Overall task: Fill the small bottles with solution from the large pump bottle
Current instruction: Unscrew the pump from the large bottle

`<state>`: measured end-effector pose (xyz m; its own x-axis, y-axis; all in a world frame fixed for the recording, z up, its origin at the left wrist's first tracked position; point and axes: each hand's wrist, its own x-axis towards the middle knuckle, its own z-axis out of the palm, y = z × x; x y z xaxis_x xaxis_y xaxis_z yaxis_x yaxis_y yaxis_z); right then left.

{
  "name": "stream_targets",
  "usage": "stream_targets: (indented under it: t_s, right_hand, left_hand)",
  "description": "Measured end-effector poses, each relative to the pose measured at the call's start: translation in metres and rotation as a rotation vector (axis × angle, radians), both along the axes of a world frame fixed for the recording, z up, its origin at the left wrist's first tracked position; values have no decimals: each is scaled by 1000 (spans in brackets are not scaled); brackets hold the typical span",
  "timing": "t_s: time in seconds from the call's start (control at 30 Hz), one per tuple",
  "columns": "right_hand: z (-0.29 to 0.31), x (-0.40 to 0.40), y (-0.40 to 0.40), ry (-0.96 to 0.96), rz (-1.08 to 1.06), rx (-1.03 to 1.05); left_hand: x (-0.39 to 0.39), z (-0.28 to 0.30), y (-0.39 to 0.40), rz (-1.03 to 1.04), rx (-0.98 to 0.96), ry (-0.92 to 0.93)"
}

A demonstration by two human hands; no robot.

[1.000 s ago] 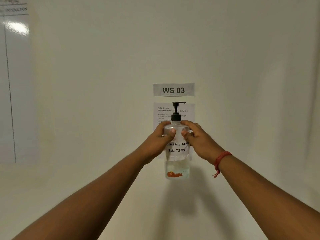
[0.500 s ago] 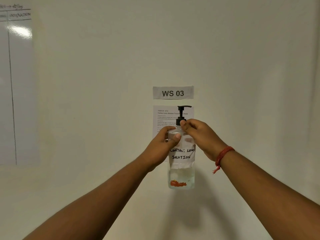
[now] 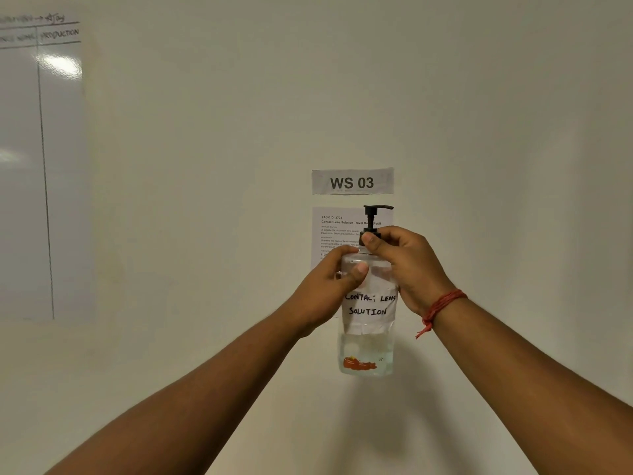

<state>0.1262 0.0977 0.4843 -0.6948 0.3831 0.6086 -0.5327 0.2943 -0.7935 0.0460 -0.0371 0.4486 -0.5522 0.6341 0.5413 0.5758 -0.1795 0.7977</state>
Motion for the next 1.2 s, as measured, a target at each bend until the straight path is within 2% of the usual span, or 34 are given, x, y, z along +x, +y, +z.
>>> stream_targets:
  t_s: [0.3, 0.57, 0.77, 1.2]
  right_hand:
    - [2, -2, -2, -15, -2, 4]
    - [3, 1, -4, -54, 165, -97]
    - [0, -4, -7, -13, 79, -145]
    - [1, -7, -3, -16, 133, -130]
  left_hand:
    - [4, -1, -3, 21, -14, 11]
    - [5, 3, -8, -10, 6, -26]
    - [6, 4, -9, -2, 2, 8]
    - [6, 3, -6, 37, -2, 27]
